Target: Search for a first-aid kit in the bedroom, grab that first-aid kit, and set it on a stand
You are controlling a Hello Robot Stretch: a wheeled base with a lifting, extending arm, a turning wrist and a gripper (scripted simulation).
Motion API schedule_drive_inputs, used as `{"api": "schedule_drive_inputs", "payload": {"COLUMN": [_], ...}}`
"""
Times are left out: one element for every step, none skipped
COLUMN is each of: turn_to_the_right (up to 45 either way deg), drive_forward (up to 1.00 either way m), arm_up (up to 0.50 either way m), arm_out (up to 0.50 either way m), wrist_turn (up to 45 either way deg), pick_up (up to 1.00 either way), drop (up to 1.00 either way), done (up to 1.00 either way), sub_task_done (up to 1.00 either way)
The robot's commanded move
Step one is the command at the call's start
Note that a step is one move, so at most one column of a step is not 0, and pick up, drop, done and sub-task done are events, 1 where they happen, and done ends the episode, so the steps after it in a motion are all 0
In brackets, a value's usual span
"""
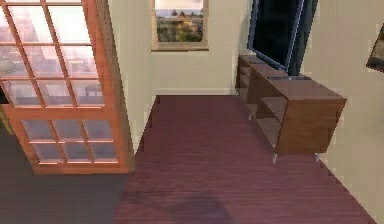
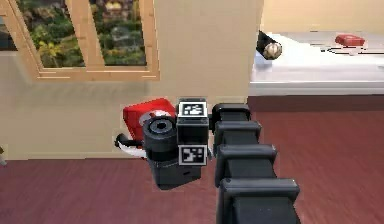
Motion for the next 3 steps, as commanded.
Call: {"api": "schedule_drive_inputs", "payload": {"turn_to_the_right": [-45.0,0.0,-45.0], "drive_forward": [0.00,0.50,0.00], "arm_up": [0.00,0.00,0.00], "arm_out": [0.00,0.00,0.00], "wrist_turn": [0.0,0.0,0.0], "pick_up": [0.00,0.00,0.00], "drop": [0.00,0.00,0.00], "done": [0.00,0.00,0.00], "sub_task_done": [0.00,0.00,0.00]}}
